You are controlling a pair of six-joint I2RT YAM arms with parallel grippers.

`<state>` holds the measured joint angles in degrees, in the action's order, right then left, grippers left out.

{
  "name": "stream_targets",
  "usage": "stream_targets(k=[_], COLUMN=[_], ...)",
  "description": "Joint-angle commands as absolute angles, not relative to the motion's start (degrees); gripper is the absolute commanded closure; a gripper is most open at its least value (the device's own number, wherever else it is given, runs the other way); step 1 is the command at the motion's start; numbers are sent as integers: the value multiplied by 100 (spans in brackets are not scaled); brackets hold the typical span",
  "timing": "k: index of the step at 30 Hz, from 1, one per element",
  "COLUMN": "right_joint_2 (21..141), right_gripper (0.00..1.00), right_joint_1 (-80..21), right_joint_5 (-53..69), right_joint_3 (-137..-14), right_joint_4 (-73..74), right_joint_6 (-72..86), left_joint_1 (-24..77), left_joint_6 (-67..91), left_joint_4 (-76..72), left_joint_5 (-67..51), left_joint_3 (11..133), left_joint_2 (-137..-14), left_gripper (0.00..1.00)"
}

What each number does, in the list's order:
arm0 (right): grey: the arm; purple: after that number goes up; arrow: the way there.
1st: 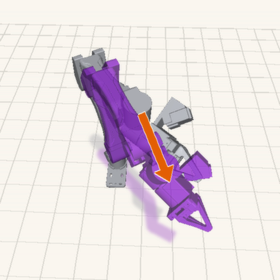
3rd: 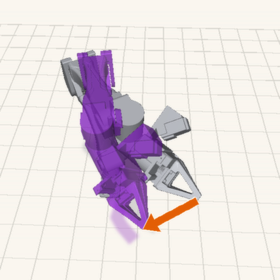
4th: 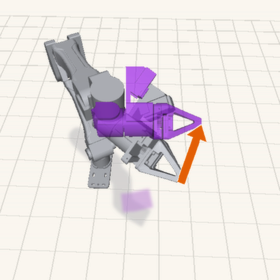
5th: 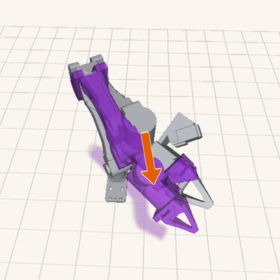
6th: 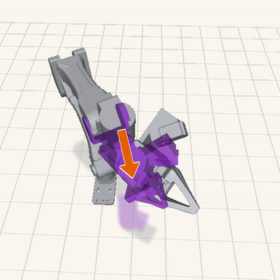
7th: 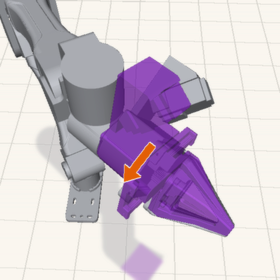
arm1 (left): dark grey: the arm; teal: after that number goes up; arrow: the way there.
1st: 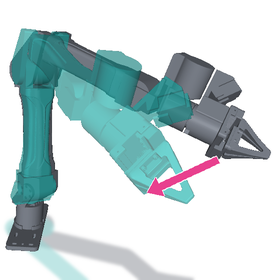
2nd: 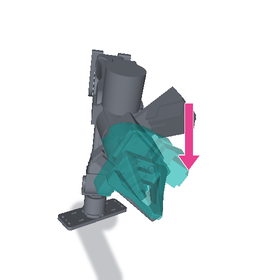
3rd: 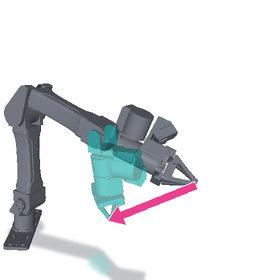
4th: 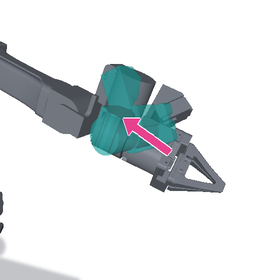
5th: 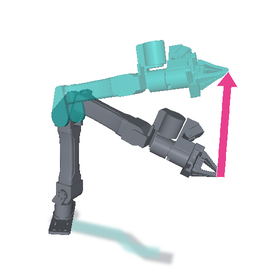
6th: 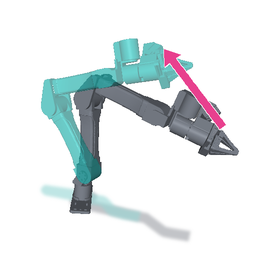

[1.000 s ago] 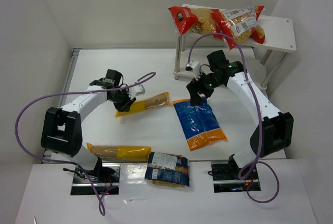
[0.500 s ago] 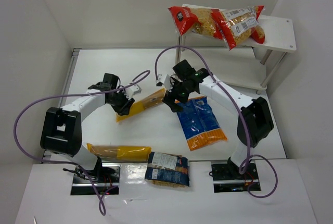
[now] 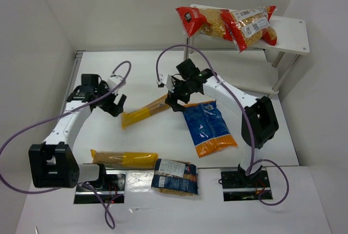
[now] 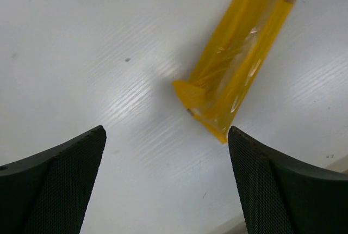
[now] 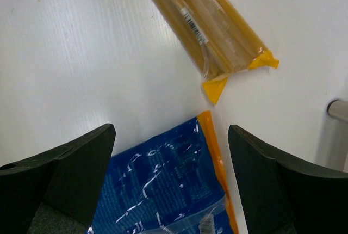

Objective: Place and organize the pasta boxes and bags onto the shelf

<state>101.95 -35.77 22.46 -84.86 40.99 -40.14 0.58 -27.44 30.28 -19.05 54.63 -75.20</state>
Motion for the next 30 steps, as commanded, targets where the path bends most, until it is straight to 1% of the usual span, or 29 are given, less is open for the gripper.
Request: stream_targets(k=[1, 5, 6, 8, 9, 12, 16, 20, 30], right_joint_2=[10458, 10801, 10958, 11109, 11275, 11600, 11996, 12226, 12673], right_gripper=[8, 8, 8, 8, 8, 8, 8, 8, 8], right_joint_1=[-3682, -3753, -3753, -3753, -3753, -3806, -3858, -3972, -3973], right_joint_5=[2435, 2329, 2399, 2478, 2548, 2759, 2926, 3137, 3454], right_joint_3=[-8946, -9184, -9324, -9439, -9553, -9834, -10230, -10467, -10284], right_joint_4=[3701, 3647, 3647, 3700, 3770, 3894, 4183, 4341, 4236], right_joint_6=[-4332, -4622, -4684, -4921, -5018, -5387, -5677, -5879, -5941], left_joint_1=[-543, -1334, -1667, -2020, -2343, -2889, -3365, -3621, -3806], left_joint_6=[-2093, -1355, -1145, -976, -976, -976, -1028, -1081, -1134], left_joint_4=[3146, 3217, 3295, 3296, 3296, 3349, 3349, 3349, 3401], left_joint_5=[-1863, -2021, -2074, -2127, -2127, -2355, -2610, -2724, -2856], left_joint_3=[5607, 5678, 5678, 5591, 5529, 5371, 5317, 5317, 5317], left_joint_2=[-6962, -6522, -6400, -6163, -6083, -5723, -5528, -5528, -5476], left_gripper=[1, 1, 1, 1, 1, 1, 1, 1, 1])
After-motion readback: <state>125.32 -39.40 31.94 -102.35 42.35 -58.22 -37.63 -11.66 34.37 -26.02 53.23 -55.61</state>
